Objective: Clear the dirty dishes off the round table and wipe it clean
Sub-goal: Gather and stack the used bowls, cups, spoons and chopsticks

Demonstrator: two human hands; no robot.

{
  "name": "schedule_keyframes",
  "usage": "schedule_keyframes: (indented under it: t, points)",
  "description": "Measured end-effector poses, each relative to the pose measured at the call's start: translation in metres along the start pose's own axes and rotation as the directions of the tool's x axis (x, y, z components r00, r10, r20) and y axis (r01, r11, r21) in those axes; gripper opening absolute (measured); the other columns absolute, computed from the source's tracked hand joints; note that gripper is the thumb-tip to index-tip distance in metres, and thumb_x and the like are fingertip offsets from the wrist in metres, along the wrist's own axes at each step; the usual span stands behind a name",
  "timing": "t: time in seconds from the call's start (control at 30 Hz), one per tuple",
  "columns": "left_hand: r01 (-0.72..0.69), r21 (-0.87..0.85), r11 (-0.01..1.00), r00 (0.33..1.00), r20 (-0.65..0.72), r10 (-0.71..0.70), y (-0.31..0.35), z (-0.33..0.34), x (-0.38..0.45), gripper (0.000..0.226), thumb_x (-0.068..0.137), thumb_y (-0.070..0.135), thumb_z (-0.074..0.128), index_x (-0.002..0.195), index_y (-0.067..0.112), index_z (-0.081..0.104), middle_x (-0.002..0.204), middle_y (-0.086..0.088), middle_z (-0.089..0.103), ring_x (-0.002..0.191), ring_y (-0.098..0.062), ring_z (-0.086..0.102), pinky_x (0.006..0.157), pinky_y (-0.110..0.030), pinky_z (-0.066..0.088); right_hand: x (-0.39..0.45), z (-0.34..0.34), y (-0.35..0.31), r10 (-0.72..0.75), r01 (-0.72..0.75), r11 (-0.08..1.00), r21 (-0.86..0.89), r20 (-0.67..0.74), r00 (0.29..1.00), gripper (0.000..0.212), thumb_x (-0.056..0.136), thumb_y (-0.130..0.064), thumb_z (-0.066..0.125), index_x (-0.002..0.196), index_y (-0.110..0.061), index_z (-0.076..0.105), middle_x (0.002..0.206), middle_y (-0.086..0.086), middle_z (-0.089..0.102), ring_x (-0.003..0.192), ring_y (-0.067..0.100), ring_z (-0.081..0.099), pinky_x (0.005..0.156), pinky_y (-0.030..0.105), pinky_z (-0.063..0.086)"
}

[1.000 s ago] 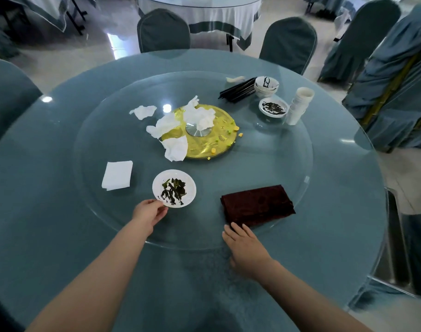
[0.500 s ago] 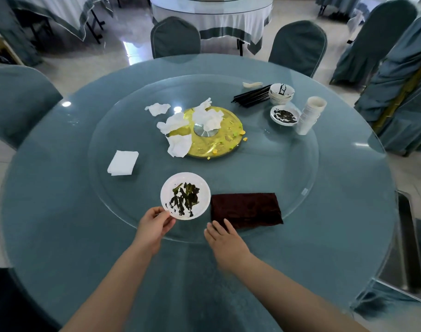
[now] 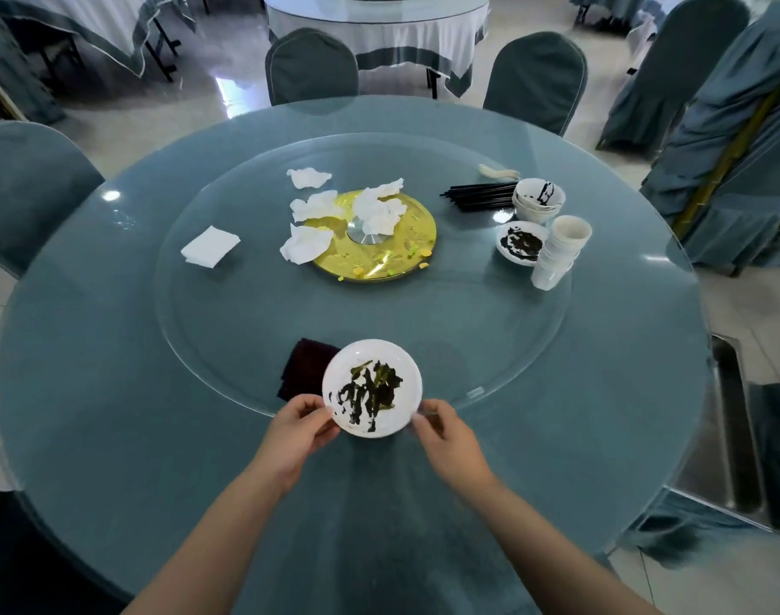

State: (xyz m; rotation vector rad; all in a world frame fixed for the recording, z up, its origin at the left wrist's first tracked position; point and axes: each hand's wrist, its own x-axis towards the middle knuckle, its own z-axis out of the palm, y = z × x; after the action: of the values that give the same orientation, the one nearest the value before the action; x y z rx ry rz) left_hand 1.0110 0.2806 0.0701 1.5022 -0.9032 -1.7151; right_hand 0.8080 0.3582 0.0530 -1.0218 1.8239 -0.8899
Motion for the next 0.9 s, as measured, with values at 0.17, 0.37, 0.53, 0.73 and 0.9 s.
schedule_keyframes:
  t: [0.17, 0.37, 0.53, 0.73, 0.9]
  points:
    - [-0.004, 0.155, 0.988, 0.987, 0.160, -0.021, -0.014, 0.025, -0.011, 0.003, 0.090, 0.002, 0.061, 0.089, 0.004, 0.062, 0.093, -0.015, 0.070, 0.086, -0.020, 0.067, 0.084, -0.034, 0.057, -0.004, -0.016, 0.012, 0.137, -0.123, 0.986, 0.115, -0.116, 0.984, 0.013, 0.094, -0.030, 0.058, 0.090, -0.019, 0.064, 0.087, 0.002, 0.070, 0.088, 0.025, 0.067, 0.082, 0.044, 0.056]
    - [-0.110, 0.433, 0.894, 0.973, 0.230, 0.008, -0.030, 0.053, -0.011, 0.007, 0.093, 0.015, 0.060, 0.099, 0.017, 0.064, 0.092, 0.001, 0.065, 0.085, -0.013, 0.060, 0.078, -0.027, 0.052, -0.022, -0.056, 0.035, 0.302, -0.248, 0.919, 0.307, -0.143, 0.943, 0.024, 0.100, -0.019, 0.051, 0.086, -0.004, 0.064, 0.074, 0.009, 0.060, 0.059, 0.017, 0.053, 0.050, 0.021, 0.047]
    - [-0.358, 0.696, 0.622, 0.923, 0.363, 0.126, -0.040, 0.073, -0.002, 0.043, 0.093, 0.019, 0.059, 0.135, 0.012, 0.048, 0.135, -0.002, 0.049, 0.127, -0.016, 0.045, 0.104, -0.020, 0.032, -0.026, -0.093, 0.042, 0.454, -0.275, 0.803, 0.529, -0.243, 0.857, 0.023, 0.104, -0.019, 0.042, 0.095, -0.009, 0.061, 0.085, 0.007, 0.063, 0.069, 0.017, 0.056, 0.052, 0.023, 0.051]
    - [-0.425, 0.904, 0.043, 0.905, 0.423, 0.047, -0.056, 0.070, 0.017, 0.082, 0.094, 0.041, 0.050, 0.155, 0.013, 0.003, 0.163, -0.004, -0.007, 0.150, -0.023, -0.003, 0.121, -0.036, 0.007, -0.013, -0.118, 0.045, 0.593, -0.244, 0.671, 0.700, -0.310, 0.743, 0.023, 0.098, -0.016, 0.038, 0.088, -0.012, 0.059, 0.080, 0.010, 0.058, 0.066, 0.020, 0.052, 0.056, 0.028, 0.049]
    - [-0.292, 0.956, -0.035, 0.951, 0.294, 0.097, -0.068, 0.047, 0.016, 0.089, 0.093, 0.047, 0.049, 0.155, 0.011, -0.003, 0.162, -0.007, -0.012, 0.150, -0.025, -0.009, 0.121, -0.037, 0.006, 0.012, -0.121, 0.037, 0.594, -0.188, 0.603, 0.775, -0.279, 0.754, 0.017, 0.099, -0.016, 0.041, 0.094, -0.012, 0.057, 0.075, 0.005, 0.049, 0.063, 0.016, 0.042, 0.060, 0.029, 0.040]
